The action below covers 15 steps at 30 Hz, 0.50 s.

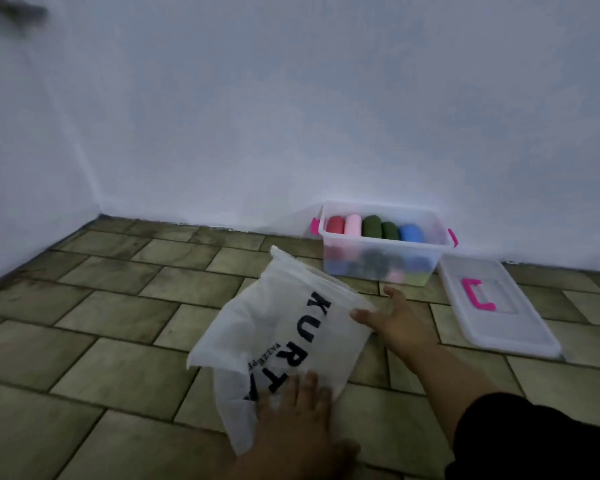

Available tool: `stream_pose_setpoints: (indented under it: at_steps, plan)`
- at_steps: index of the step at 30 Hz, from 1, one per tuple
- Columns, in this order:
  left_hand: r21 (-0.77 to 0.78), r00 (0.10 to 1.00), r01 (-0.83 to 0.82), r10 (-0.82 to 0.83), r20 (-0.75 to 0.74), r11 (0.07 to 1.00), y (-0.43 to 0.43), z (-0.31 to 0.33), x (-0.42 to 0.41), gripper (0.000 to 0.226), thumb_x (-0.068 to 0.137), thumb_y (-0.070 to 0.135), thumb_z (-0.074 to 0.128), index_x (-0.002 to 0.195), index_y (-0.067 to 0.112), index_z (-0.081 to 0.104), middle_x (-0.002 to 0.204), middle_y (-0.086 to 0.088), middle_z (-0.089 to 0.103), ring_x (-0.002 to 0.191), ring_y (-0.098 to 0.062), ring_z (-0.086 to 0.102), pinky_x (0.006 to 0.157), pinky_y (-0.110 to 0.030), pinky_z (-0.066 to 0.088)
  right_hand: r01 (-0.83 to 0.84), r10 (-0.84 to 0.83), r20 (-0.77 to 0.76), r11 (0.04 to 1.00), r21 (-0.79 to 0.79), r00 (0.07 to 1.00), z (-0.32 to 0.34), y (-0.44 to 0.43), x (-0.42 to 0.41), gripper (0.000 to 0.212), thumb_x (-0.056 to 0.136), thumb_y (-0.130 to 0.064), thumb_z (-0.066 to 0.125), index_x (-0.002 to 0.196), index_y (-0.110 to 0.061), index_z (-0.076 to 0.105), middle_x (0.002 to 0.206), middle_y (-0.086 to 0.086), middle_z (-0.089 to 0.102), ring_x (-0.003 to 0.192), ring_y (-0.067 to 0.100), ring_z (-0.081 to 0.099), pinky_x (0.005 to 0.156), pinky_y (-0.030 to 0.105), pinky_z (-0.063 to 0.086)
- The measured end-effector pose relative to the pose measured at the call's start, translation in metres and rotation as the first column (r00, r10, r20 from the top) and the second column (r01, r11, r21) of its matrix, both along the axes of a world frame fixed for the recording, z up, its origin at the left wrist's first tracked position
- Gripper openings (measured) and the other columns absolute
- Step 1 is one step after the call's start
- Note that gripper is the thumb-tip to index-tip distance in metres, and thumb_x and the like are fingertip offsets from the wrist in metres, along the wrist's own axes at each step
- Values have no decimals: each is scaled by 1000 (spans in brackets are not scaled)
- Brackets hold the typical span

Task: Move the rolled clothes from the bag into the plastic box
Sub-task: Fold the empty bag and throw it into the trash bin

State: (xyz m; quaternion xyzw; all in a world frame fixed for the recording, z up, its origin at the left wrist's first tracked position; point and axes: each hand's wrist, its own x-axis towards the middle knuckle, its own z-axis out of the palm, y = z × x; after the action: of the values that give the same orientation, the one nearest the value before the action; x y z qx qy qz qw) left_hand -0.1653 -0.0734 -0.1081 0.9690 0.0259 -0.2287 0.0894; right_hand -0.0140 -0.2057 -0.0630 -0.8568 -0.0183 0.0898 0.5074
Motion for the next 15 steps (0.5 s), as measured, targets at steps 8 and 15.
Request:
stream_pose_setpoints:
  at_steps: [8,15]
  plan:
    - [56,939,298,-303,163,953,-24,-3,23,70,88,68,25,148,35,13,160,4,-2,146,-21,-7,107,-59,-15,-57,18,-106,920,-388,994,-11,-64,-22,10,77,-21,70,85,-17,65,90,8,64,76,21,57,57,25,40]
    - [15,777,-377,307,549,926,-9,-12,41,91,73,77,37,145,39,-1,156,-4,-21,142,-34,-19,103,-70,-3,131,-152,-55,950,-283,987,-17,-145,-43,24,82,-14,57,59,-15,54,64,7,56,55,18,49,49,24,36]
